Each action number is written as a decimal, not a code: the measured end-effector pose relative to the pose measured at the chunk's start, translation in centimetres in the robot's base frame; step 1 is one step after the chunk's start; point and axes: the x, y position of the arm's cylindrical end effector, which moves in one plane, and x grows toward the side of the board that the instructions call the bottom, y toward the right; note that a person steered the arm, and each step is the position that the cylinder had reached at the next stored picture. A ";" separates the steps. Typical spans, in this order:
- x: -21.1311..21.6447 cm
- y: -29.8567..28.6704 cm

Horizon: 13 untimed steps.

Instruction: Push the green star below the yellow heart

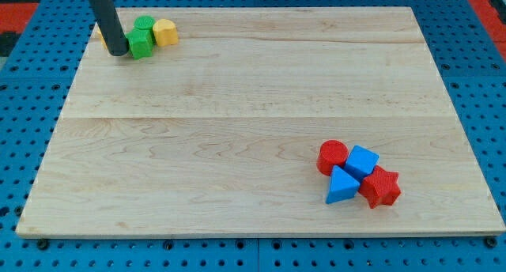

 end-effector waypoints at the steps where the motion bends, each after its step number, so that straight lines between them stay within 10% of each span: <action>1: 0.0 0.2; 6: 7.8 12.4; 10: -2.8 21.3; 13: 1.5 -3.4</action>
